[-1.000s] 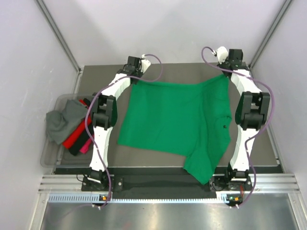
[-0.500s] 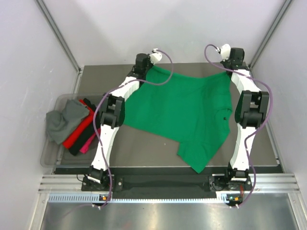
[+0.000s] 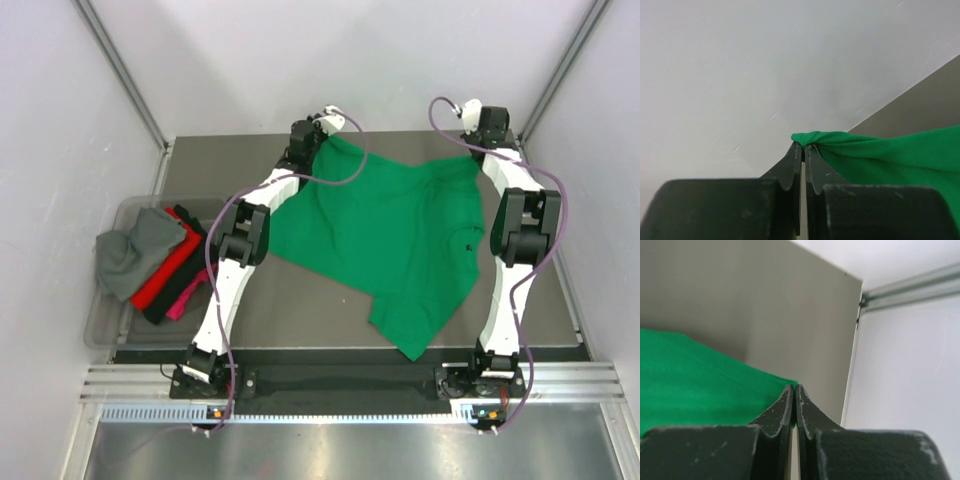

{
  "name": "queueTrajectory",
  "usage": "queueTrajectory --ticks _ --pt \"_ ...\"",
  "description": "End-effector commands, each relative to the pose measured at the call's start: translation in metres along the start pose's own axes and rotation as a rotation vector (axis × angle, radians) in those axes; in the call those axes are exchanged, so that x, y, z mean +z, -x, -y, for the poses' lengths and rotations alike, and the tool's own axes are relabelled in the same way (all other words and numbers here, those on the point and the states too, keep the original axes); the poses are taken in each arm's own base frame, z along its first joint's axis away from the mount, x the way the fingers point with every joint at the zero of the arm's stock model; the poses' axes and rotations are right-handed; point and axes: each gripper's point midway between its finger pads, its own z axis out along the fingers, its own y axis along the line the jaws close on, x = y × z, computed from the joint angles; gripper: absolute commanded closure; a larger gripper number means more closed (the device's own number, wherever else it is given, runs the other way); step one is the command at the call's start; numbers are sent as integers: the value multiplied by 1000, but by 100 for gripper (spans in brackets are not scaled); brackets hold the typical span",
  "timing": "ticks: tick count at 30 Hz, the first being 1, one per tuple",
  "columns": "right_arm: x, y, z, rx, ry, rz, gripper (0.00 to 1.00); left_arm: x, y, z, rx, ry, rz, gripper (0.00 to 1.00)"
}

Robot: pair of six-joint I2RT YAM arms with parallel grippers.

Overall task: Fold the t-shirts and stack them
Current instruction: Fold the tshirt

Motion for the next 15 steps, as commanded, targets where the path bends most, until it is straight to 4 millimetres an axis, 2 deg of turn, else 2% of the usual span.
queueTrajectory --ticks 1,4,5,9,11,15 --pt "-33 28 42 69 -73 87 100 -18 61 -75 -58 176 88 100" --pt "-34 33 50 63 -83 99 100 -23 67 -93 -50 208 89 100" --pt "-37 44 58 65 -98 118 100 -24 68 -96 -46 213 90 100" --pt "-19 44 57 72 -94 106 100 -24 68 -96 -1 203 86 100" --pt "-16 50 61 79 -105 119 100 -22 62 -94 17 202 77 100" --pt "-2 49 59 87 -109 112 100 -16 53 -86 41 209 76 100"
